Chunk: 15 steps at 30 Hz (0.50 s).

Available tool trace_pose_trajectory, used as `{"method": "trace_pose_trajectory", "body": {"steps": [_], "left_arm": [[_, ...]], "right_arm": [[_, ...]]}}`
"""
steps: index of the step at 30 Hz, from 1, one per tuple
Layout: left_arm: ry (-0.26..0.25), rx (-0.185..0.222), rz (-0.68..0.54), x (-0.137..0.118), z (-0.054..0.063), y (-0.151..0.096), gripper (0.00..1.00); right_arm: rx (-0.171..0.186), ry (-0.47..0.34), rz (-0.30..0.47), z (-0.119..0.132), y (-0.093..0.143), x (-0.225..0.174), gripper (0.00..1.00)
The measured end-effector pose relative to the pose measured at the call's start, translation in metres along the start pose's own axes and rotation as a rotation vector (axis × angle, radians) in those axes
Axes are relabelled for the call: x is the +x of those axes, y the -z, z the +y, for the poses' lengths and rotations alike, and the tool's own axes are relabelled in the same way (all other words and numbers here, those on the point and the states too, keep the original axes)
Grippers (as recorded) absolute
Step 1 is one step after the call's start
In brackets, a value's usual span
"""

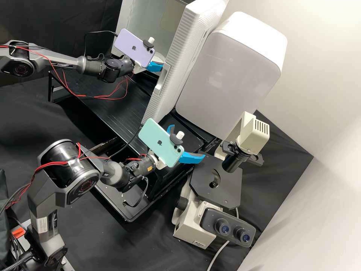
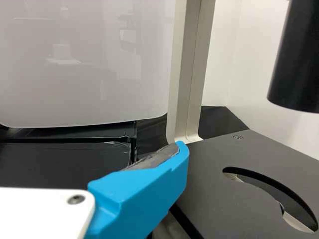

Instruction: Place the petri dish in the incubator

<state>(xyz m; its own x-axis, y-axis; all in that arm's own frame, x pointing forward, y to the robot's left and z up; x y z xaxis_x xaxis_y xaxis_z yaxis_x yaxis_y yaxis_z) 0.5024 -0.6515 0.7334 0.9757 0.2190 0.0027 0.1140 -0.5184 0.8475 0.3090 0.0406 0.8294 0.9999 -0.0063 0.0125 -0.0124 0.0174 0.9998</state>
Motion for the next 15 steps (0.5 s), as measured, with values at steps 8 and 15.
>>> {"method": "trace_pose_trajectory", "body": {"steps": [8,15], "left_arm": [[-0.005,0.016,-0.001,0.0002,-0.001,0.0003,1.0],[-0.003,0.017,0.0,-0.0046,0.0038,0.0024,1.0]], "right_arm": [[0.0,0.0,0.0,0.0,0.0,0.0,1.0],[0.0,0.0,0.0,0.0,0.0,0.0,1.0]]}}
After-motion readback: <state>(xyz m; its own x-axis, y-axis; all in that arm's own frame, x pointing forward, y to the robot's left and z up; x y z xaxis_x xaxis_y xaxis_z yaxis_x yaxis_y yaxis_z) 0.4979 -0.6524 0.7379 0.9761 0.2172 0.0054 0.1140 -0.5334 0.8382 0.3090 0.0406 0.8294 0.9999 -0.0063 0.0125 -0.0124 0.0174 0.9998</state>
